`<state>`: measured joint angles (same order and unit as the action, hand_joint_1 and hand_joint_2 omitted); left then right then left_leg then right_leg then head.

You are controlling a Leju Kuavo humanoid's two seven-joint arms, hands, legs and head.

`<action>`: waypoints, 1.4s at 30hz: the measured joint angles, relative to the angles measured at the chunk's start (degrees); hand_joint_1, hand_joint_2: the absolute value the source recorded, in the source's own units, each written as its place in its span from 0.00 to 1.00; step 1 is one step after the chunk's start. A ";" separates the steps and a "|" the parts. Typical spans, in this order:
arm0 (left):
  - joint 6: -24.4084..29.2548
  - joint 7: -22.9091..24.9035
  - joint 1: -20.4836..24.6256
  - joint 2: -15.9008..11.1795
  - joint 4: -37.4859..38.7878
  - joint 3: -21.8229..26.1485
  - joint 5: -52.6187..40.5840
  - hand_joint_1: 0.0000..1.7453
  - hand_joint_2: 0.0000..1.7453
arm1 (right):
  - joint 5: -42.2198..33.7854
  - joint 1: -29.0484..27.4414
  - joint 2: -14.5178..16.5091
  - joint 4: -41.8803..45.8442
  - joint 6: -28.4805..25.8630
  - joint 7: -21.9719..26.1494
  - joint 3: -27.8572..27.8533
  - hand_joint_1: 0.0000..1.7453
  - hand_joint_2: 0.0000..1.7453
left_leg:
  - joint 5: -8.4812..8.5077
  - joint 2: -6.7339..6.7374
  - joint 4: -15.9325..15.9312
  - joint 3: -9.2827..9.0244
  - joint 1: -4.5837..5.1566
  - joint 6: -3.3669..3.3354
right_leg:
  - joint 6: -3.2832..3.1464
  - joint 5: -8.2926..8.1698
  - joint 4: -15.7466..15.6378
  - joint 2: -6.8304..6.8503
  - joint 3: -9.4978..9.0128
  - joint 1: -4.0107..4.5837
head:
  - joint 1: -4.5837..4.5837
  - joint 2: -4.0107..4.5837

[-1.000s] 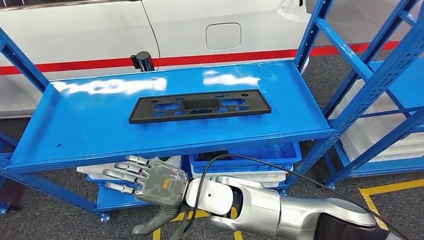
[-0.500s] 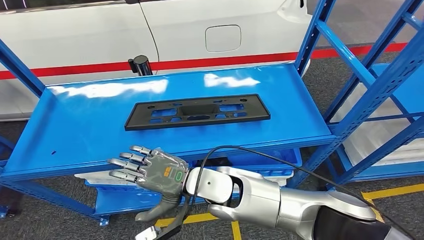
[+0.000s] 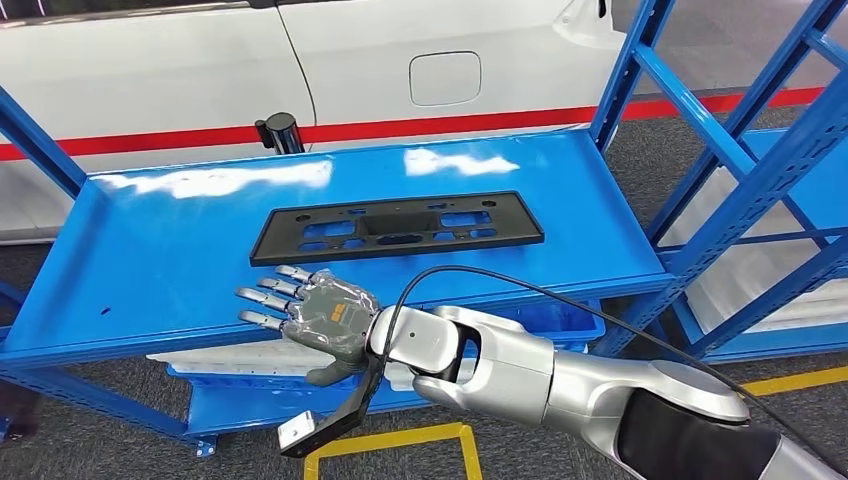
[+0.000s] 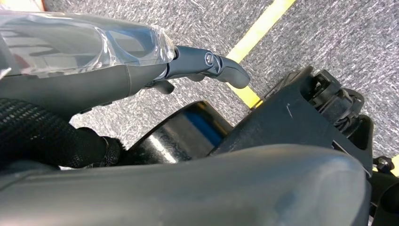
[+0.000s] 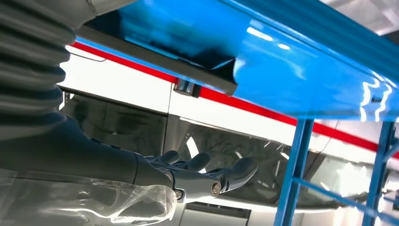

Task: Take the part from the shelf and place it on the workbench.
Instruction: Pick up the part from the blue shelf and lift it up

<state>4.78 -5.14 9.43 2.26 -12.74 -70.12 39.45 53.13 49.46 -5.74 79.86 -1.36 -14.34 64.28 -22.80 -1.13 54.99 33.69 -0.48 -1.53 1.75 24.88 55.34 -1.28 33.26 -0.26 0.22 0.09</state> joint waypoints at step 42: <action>-0.80 0.17 0.16 0.19 0.23 0.00 -1.24 0.00 0.00 | -12.58 10.85 -3.80 -20.49 16.54 -9.74 0.12 0.00 1.00 | 0.16 -0.27 -0.21 -0.32 -0.14 -0.78 | 1.02 -0.18 3.05 0.52 2.16 -0.41 | 0.11 0.00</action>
<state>3.98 -4.96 9.60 2.45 -12.51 -70.12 38.21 40.55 60.31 -9.54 59.37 15.18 -24.08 64.40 -22.64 -1.40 54.79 33.38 -0.63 -2.32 2.76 24.70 58.39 -0.76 35.42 -0.67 0.33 0.09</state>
